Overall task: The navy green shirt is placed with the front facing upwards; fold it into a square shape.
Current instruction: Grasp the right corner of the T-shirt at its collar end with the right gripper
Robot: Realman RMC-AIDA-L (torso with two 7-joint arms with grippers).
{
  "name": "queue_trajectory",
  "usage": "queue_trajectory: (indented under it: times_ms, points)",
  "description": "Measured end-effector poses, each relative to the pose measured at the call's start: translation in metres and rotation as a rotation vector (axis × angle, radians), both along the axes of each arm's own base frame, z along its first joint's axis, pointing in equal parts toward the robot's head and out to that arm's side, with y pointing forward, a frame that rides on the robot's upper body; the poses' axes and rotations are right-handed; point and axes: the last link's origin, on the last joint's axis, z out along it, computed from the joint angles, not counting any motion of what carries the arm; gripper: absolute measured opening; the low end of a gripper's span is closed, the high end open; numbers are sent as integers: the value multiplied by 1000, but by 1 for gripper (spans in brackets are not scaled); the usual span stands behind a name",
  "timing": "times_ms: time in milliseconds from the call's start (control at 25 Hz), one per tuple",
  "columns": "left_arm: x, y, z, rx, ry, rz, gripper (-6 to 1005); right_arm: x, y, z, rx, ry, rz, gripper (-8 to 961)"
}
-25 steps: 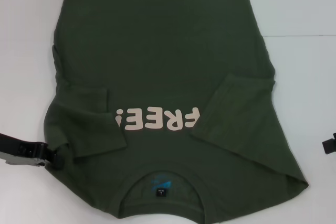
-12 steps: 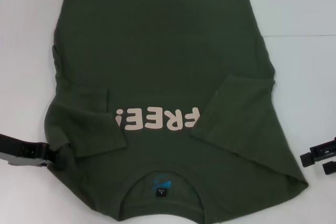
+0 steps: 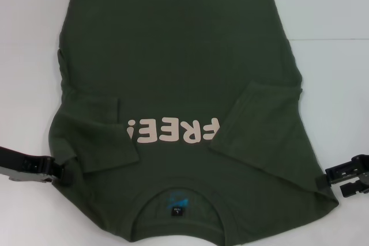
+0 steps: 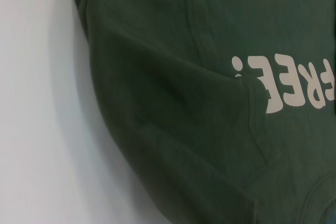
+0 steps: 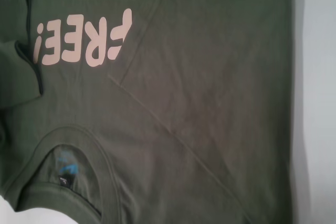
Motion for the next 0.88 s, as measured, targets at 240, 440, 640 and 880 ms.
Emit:
queue_trajectory:
  times_ms: [240, 440, 640, 880]
  points:
    - [0, 0, -1, 0, -2, -2, 61, 3, -1, -7, 8, -10, 9, 912]
    - [1, 0, -1, 1, -5, -4, 61, 5, -2, -8, 11, -12, 9, 912]
    - [0, 0, -1, 1, -6, -9, 60, 4, -4, -13, 5, -4, 12, 911]
    - [0, 0, -1, 1, -6, -9, 60, 3, -4, -17, 6, -1, 17, 911]
